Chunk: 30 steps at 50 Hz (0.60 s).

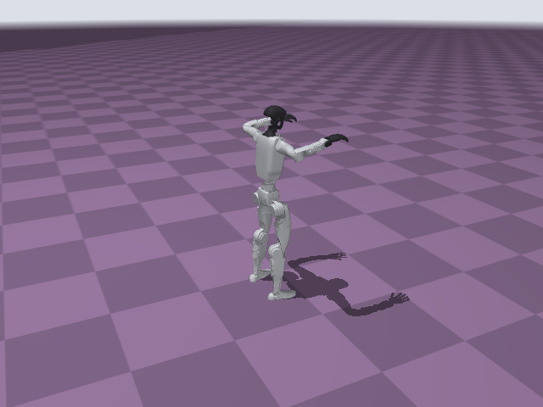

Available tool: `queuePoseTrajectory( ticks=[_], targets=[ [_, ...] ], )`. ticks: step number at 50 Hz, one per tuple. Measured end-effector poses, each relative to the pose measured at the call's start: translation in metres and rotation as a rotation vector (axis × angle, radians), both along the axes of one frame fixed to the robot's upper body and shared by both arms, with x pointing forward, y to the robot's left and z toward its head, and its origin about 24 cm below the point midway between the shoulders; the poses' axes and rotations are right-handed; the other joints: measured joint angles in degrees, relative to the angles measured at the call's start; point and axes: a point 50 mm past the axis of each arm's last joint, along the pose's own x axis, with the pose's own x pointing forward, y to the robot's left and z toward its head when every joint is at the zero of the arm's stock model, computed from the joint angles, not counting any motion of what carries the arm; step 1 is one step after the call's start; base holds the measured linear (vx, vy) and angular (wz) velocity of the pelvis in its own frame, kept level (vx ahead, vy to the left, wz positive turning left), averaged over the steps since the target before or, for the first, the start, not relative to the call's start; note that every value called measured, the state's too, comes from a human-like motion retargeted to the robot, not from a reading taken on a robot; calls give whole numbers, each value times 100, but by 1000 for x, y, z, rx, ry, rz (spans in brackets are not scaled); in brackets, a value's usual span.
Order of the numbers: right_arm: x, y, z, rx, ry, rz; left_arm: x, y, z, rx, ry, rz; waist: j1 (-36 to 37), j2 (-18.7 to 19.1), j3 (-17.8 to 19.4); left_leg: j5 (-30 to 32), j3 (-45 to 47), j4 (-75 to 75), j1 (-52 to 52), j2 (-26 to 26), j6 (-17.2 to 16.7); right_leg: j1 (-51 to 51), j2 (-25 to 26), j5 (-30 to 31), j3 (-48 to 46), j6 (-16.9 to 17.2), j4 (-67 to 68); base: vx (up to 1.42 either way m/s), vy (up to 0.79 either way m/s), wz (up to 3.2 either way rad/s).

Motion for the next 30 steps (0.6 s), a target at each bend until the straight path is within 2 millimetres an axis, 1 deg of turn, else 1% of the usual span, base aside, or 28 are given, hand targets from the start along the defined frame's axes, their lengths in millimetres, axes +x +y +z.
queuePoseTrajectory(
  ticks=[2,7,15,25,30],
  targets=[
    [2,2,-2,-11,3,17,1,-1,-1,9,-3,0,19,-24,-78,36,13,-95,39,-38,61,-62,-39,-40,28,-70,104,10,1,1],
    [5,4,-4,-20,8,30,2,-2,-2,13,-2,-3,84,-23,-222,47,47,-211,131,-44,11,-109,-47,-163,66,-172,251,10,0,-5],
    [3,3,-4,-11,-5,33,3,0,0,9,-15,10,99,-28,-382,6,65,-233,185,-57,58,-51,-51,-176,70,-172,203,7,0,-2],
    [-4,-3,-9,11,1,7,2,0,0,-4,-27,7,104,-55,-335,-48,120,-200,294,-37,88,57,-33,-179,117,-183,164,2,0,-1],
    [-7,-5,-7,11,-10,-3,0,1,1,-7,-43,15,110,-62,-271,-58,178,-219,307,-31,86,38,-22,-164,165,-170,137,0,0,0]
  ],
)
